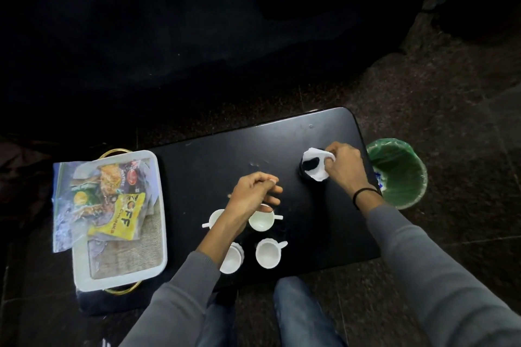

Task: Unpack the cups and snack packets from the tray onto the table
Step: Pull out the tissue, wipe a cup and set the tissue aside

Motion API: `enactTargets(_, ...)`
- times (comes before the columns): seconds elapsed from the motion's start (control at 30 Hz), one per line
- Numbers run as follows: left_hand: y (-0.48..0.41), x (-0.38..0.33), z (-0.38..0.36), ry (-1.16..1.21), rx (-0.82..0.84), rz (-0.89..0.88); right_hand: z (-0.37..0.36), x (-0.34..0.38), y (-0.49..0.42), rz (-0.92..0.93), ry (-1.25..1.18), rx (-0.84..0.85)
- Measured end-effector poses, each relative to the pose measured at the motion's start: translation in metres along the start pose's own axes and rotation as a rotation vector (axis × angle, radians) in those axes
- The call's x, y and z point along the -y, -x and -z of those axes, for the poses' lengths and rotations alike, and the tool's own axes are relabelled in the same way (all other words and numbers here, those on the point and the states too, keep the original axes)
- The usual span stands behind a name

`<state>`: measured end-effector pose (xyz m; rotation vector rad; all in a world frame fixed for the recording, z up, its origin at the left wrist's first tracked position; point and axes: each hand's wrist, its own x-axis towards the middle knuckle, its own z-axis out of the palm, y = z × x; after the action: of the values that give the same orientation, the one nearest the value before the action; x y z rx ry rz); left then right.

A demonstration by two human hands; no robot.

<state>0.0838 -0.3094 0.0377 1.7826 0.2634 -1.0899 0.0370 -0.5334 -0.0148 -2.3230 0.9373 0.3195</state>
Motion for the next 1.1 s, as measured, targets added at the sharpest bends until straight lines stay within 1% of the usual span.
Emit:
enactTargets(0.23, 0.004, 0.000, -0.007, -0.032, -0.002, -0.005, 0.005, 0.003, 0.022, 0.032, -0.011, -0.046)
enactTargets(0.37, 0.008, -0.006, -0.012, -0.039, -0.002, -0.016, 0.010, 0.015, 0.040, 0.082, 0.025, -0.108)
enactTargets(0.5, 0.011, -0.008, -0.013, -0.052, -0.014, -0.027, 0.010, 0.034, 0.056, 0.151, 0.033, -0.115)
enactTargets(0.67, 0.016, -0.002, -0.001, -0.038, -0.050, -0.065, 0.001, 0.059, 0.073, 0.324, 0.028, -0.061)
enactTargets(0.83, 0.016, 0.013, 0.025, 0.041, -0.172, -0.086, -0.021, 0.094, 0.084, 0.441, 0.051, 0.035)
enactTargets(1.1, 0.015, 0.049, 0.106, 0.103, -0.325, -0.109, -0.081, 0.176, 0.092, 0.619, 0.134, 0.117)
